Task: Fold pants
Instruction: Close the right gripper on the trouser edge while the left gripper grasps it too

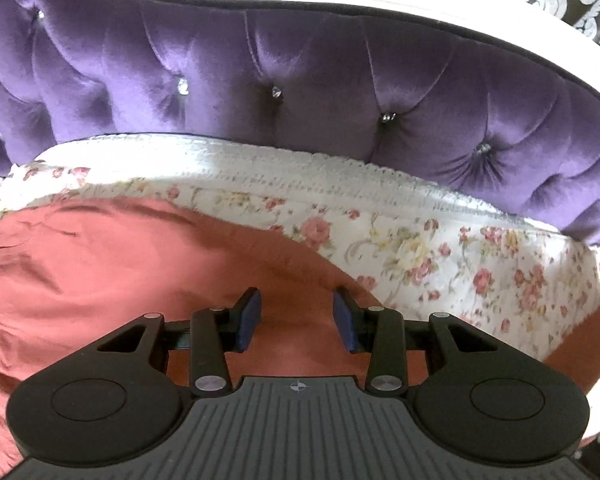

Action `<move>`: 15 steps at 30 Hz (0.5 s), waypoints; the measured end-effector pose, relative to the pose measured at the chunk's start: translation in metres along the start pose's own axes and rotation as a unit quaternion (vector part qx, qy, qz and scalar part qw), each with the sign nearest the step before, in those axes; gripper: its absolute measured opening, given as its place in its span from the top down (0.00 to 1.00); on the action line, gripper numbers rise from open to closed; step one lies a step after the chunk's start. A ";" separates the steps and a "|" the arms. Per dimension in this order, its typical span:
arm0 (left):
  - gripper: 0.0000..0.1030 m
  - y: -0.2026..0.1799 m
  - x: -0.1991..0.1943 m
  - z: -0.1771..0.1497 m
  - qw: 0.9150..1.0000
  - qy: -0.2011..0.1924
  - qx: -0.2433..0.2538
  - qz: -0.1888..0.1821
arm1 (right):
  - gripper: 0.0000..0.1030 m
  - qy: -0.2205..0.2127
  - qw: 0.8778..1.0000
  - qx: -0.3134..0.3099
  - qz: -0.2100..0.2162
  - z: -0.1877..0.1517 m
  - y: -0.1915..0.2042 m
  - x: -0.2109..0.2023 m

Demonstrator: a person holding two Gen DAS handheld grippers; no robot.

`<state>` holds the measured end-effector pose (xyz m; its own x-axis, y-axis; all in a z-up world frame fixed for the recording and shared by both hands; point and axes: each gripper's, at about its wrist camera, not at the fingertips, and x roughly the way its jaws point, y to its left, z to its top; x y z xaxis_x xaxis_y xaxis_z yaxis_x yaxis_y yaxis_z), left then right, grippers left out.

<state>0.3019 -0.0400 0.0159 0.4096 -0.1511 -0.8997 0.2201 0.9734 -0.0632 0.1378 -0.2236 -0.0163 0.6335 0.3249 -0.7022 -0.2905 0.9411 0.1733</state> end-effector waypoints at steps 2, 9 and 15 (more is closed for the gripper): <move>0.62 -0.002 0.000 0.002 1.000 -0.009 0.001 0.003 | 0.91 0.001 1.000 0.003 0.001 -0.001 0.000 0.002; 0.62 0.001 -0.004 0.008 1.000 -0.019 -0.012 -0.003 | 0.91 0.009 1.000 0.008 0.004 -0.008 -0.003 0.009; 0.62 -0.007 0.011 0.010 1.000 -0.004 0.007 0.022 | 0.91 0.006 1.000 0.014 0.007 -0.010 -0.004 0.009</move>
<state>0.3138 -0.0499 0.0106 0.4269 -0.1100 -0.8976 0.2147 0.9765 -0.0176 0.1372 -0.2252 -0.0300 0.6199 0.3376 -0.7084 -0.2792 0.9385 0.2029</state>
